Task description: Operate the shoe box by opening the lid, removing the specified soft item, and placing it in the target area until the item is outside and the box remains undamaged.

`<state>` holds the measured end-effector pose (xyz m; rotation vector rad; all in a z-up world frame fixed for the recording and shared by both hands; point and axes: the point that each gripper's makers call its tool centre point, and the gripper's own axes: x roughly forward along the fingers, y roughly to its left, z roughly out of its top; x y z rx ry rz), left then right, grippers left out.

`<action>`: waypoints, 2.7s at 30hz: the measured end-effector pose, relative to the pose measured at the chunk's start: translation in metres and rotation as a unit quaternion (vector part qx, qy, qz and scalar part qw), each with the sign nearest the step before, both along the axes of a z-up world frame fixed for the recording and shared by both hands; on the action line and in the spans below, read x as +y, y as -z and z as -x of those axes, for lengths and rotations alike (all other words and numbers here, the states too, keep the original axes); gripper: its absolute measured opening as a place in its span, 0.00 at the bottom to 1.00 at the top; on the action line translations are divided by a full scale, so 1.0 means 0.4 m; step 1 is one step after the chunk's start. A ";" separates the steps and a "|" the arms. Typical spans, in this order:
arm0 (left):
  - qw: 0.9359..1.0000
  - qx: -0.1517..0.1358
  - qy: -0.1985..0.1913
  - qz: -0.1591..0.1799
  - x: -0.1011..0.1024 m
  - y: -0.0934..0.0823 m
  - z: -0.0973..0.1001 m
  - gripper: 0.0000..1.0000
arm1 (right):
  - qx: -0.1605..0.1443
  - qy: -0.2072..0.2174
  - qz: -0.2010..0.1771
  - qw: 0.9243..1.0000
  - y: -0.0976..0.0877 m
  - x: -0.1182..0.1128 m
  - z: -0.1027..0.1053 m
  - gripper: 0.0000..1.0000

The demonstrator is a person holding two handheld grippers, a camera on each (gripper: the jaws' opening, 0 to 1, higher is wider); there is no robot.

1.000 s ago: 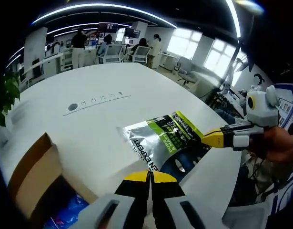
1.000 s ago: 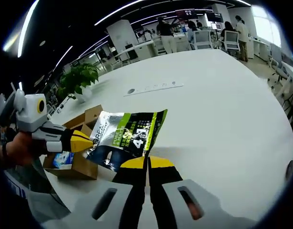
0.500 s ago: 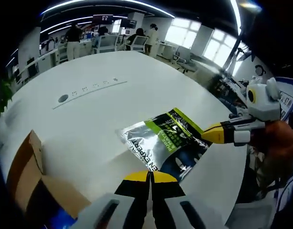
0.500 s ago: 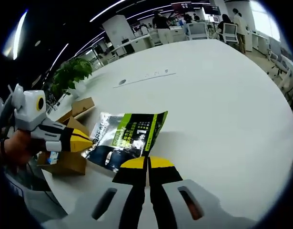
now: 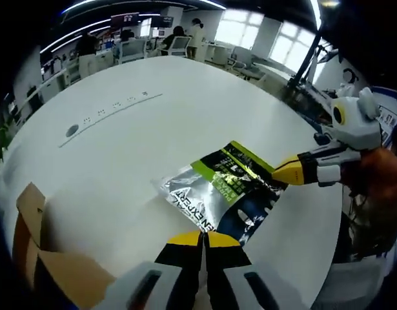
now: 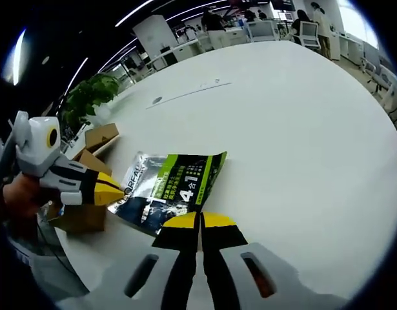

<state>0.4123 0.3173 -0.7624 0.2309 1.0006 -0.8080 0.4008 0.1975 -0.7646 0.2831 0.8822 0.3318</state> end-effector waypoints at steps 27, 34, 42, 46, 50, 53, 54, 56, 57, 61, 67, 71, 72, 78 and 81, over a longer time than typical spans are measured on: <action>0.995 0.020 0.045 -0.087 0.030 0.025 0.037 0.09 | 0.004 0.015 0.020 1.000 0.016 -0.032 0.009 0.07; 0.998 -0.001 0.020 -0.056 0.043 -0.035 0.014 0.11 | -0.006 0.008 0.028 1.000 -0.027 -0.029 0.002 0.07; 0.999 -0.027 -0.017 -0.017 0.101 -0.104 -0.006 0.14 | -0.032 -0.011 0.034 0.999 -0.098 0.016 -0.023 0.07; 0.999 -0.038 -0.023 -0.011 0.133 -0.131 -0.005 0.14 | -0.042 -0.011 0.028 0.999 -0.126 0.045 -0.027 0.06; 0.998 -0.046 -0.036 0.000 0.164 -0.152 -0.006 0.14 | -0.048 -0.023 0.030 0.998 -0.137 0.078 -0.025 0.06; 0.997 -0.055 -0.047 0.012 0.194 -0.168 -0.009 0.14 | -0.051 -0.026 0.028 0.998 -0.151 0.103 -0.020 0.06; 0.997 -0.058 -0.053 0.020 0.204 -0.179 -0.009 0.14 | -0.053 -0.030 0.028 0.998 -0.155 0.114 -0.018 0.06; 0.995 -0.063 -0.068 0.037 0.220 -0.194 -0.013 0.14 | -0.055 -0.036 0.027 0.997 -0.163 0.133 -0.018 0.07; 0.994 -0.066 -0.075 0.045 0.230 -0.202 -0.015 0.14 | -0.057 -0.039 0.027 0.997 -0.166 0.141 -0.020 0.07; 0.990 -0.083 -0.097 0.055 0.302 -0.239 -0.009 0.16 | -0.065 -0.050 0.019 0.996 -0.188 0.193 -0.027 0.08; 0.980 -0.115 -0.140 0.078 0.427 -0.295 0.021 0.19 | -0.094 -0.084 -0.006 0.992 -0.230 0.311 -0.035 0.11; 0.975 -0.128 -0.165 0.081 0.516 -0.310 0.047 0.20 | -0.107 -0.112 -0.007 0.988 -0.242 0.381 -0.038 0.13; 0.974 -0.128 -0.166 0.082 0.524 -0.310 0.050 0.20 | -0.108 -0.116 -0.007 0.987 -0.244 0.393 -0.038 0.13; 0.969 -0.135 -0.191 0.079 0.625 -0.309 0.085 0.20 | -0.113 -0.142 -0.012 0.983 -0.252 0.476 -0.028 0.13; 0.967 -0.135 -0.203 0.079 0.661 -0.305 0.100 0.20 | -0.113 -0.152 -0.013 0.982 -0.252 0.506 -0.024 0.13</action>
